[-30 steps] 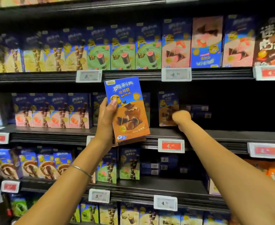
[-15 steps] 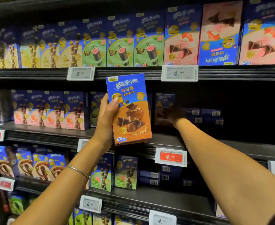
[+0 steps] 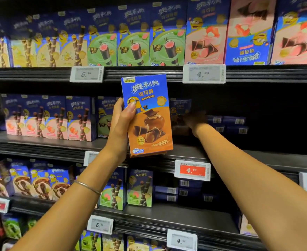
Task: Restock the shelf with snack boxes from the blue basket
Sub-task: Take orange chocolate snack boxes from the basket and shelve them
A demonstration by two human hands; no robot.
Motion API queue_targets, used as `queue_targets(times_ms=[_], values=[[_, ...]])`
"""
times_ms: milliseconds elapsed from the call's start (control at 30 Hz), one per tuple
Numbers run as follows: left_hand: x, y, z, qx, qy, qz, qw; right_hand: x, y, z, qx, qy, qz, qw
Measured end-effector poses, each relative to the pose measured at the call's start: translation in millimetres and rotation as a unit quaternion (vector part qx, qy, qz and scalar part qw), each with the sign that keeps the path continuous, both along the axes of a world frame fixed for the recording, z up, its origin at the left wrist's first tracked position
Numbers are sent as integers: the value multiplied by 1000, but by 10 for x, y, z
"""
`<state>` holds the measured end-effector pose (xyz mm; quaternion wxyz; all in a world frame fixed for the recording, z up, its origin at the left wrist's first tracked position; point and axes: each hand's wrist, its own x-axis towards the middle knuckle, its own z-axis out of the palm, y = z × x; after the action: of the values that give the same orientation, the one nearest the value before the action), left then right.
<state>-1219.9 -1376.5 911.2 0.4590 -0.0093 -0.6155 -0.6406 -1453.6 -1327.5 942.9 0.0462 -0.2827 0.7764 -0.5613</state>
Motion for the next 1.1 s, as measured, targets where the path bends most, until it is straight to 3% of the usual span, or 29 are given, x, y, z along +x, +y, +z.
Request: queue_targets(times_ms=[100,200,300,433,633,867,1100], values=[[-13,-62,-42,-2,-2,32,999,292,180,48,-151,-77,11,985],[-32,-94,-19,-14,2,40,999,786,530,-1,-253,-111,107,955],[-25,-92,-8,-24,-5,45,999,1207,779,-46,-213,-32,247,945],[2,-19,18,-23,12,46,999,1442,845,-76,-200,35,228,952],[-8,-7,-26,-40,10,85,996,1454,871,-102,-219,24,240,945],[11,-77,-52,-78,15,235,969,1227,992,-90,-204,-21,289,935],[-57,-96,-111,-74,30,260,962,546,1184,-132,-141,-34,251,957]])
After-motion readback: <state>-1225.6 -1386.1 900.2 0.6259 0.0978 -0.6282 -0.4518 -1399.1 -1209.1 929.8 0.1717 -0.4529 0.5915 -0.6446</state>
